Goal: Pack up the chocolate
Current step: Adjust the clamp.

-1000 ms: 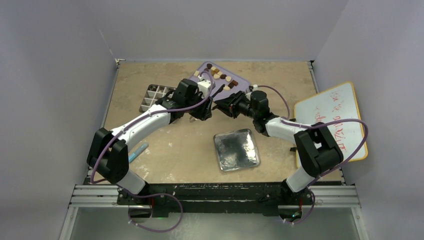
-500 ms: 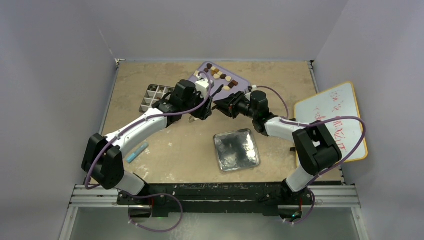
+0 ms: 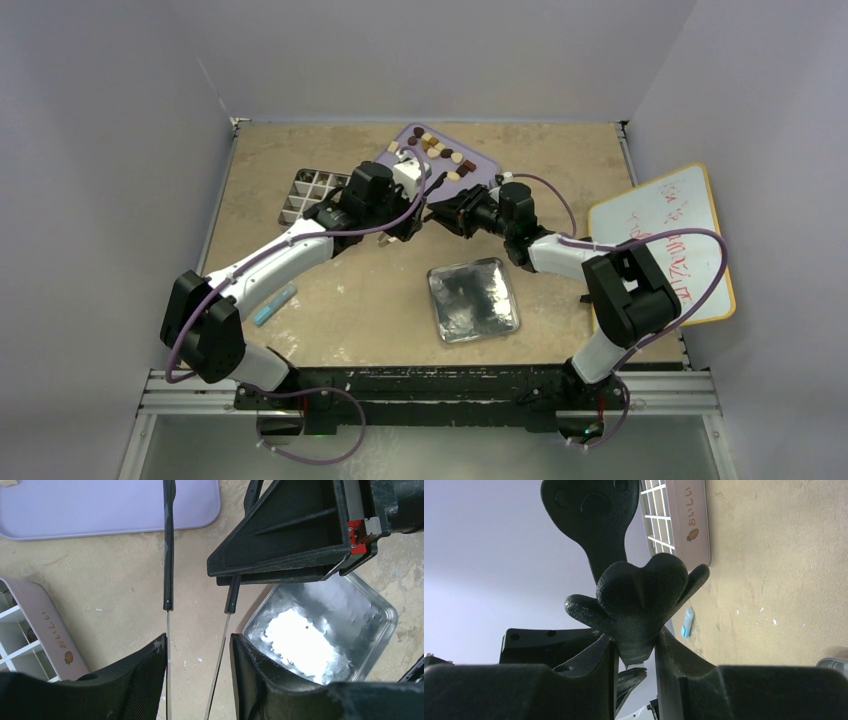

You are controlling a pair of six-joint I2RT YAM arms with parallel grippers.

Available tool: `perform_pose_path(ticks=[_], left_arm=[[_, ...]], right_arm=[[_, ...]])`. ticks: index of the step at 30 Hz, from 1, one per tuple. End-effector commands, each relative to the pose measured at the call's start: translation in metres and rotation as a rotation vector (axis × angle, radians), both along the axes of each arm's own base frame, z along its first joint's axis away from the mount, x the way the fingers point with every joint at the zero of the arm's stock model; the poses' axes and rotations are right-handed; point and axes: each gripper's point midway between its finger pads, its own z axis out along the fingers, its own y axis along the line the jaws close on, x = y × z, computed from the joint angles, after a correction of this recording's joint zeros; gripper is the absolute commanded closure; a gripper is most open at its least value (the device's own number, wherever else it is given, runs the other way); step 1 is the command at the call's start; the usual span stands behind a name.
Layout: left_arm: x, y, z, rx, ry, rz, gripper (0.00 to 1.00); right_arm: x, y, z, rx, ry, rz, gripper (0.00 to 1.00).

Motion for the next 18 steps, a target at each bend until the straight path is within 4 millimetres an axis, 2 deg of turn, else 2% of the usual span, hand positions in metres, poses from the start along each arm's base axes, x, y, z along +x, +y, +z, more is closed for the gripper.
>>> perform_pose_path(ticks=[1, 18], left_arm=[[0.0026, -0.0031, 0.0121, -0.006, -0.05, -0.02, 0.54], [0.0088, -0.009, 0.007, -0.011, -0.049, -0.003, 0.56]], right_arm=[[0.0021, 0.0034, 0.0164, 0.034, -0.047, 0.014, 0.97], [0.0027, 0.0011, 0.0215, 0.04, -0.058, -0.003, 0.96]])
